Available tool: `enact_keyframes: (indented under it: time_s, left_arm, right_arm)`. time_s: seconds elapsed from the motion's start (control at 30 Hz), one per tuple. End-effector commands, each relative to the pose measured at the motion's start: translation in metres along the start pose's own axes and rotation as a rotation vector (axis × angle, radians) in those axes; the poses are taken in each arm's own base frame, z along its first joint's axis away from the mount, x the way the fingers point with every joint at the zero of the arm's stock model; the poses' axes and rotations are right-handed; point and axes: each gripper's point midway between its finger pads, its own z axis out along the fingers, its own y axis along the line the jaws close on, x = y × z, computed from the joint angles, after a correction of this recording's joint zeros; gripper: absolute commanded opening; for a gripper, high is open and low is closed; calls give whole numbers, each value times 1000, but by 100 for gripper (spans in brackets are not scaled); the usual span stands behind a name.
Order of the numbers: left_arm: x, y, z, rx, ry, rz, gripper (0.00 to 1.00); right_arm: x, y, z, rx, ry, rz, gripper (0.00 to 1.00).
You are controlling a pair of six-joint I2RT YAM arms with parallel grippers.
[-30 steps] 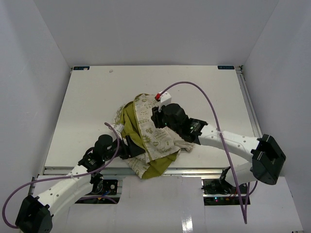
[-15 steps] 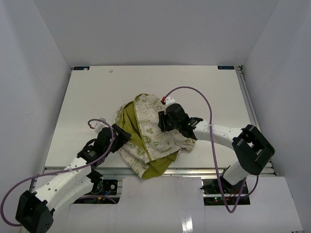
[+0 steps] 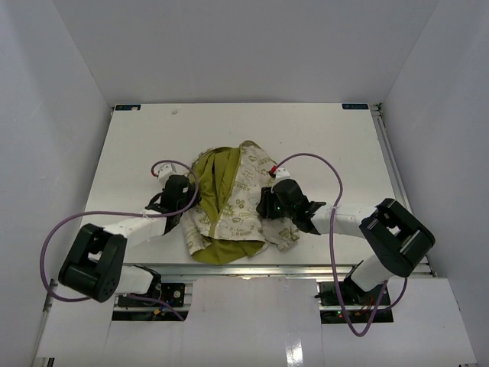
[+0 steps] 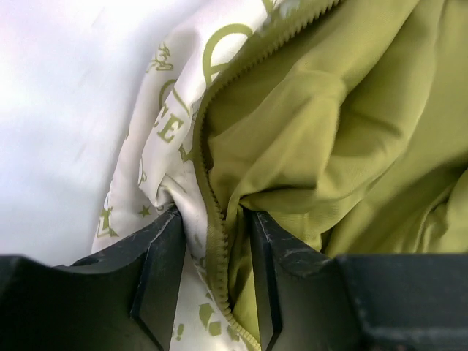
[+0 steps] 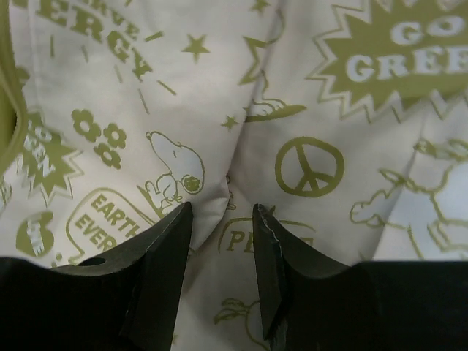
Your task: Zip up the jacket
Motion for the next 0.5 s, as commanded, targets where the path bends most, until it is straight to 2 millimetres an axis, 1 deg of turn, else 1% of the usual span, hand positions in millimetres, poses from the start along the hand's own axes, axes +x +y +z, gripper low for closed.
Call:
enact_keyframes:
  time_s: [0.0,0.07,0.1,0.13,0.17,0.2,0.27,0.3,0.33,0.4,0.47]
  left_arm:
    - [-67,-89,13,326,-189,161,48]
    - [-67,-128,16,477,-142,234,48]
    - [-66,-136,16,503,-112,266,48]
    - [-64,-137,16,498,-85,293,48]
    - [-70,-141,10,510,-101,292,49]
    - [-71,-131,-1,489,-117,284,54]
    - [-77,-118,-18,454,-146,257,64]
    - [-82,-111,-26,424,-167,238,65]
    - [-86,-104,-38,395,-174,226,66]
    - [-77,-86,-49,325,-109,220,66]
    - [-73,-78,-66,311,-75,179,65]
  right_arm:
    - [-13,38,-9,-141,-126,77,45]
    - [-18,56,-11,-181,-171,88,45]
    - [-19,66,-11,-198,-177,82,45]
    - [-18,77,-12,-215,-173,72,45]
    - [-26,82,-12,-222,-190,74,45]
    - [-27,85,-11,-212,-182,59,45]
    - [-34,82,-13,-186,-198,38,45]
    - [-41,82,-18,-179,-216,32,45]
    - [-44,79,-21,-174,-220,11,45]
    - [-56,79,-32,-187,-247,-18,46]
    - [-65,83,-41,-217,-259,-71,46]
